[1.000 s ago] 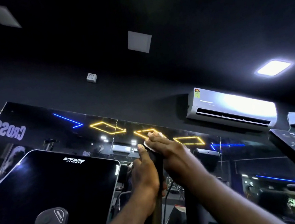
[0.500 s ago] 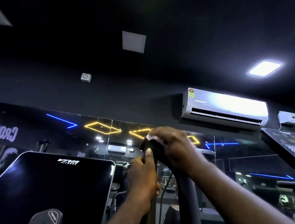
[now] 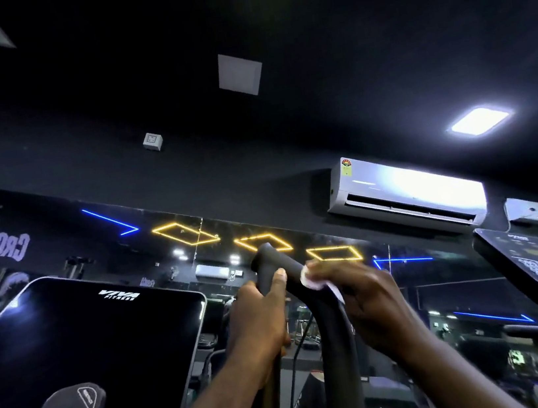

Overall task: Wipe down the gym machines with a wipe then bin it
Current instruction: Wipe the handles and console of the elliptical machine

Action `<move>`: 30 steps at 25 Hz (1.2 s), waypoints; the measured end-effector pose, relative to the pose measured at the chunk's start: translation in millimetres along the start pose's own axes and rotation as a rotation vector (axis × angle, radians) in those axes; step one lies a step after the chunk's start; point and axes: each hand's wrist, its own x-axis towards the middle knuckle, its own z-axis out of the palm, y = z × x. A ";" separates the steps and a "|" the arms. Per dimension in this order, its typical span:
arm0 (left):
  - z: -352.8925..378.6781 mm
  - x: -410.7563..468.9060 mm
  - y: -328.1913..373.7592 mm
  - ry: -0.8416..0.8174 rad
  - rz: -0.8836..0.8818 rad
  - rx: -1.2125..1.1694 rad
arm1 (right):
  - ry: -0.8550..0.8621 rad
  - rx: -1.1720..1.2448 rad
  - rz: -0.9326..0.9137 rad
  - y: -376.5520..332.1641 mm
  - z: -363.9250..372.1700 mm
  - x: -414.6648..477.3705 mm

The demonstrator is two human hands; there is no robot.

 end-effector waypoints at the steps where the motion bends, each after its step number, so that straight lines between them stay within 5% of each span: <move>1: -1.2 0.2 1.5 -0.004 -0.018 -0.029 | 0.013 0.005 -0.011 -1.1 4.9 17.8; 5: -3.6 -3.8 5.8 -0.040 -0.049 -0.112 | -0.069 0.139 0.032 -4.9 30.0 42.9; 13: -1.8 -10.7 11.6 -0.005 -0.012 -0.114 | -0.130 0.026 -0.054 2.1 0.7 -52.5; 21: -1.9 -6.6 8.9 -0.026 -0.070 -0.179 | -0.284 0.088 -0.096 -6.3 23.5 23.7; 30: 0.1 -8.4 10.8 0.010 -0.030 -0.127 | -0.188 0.049 -0.131 -3.4 -3.1 -74.9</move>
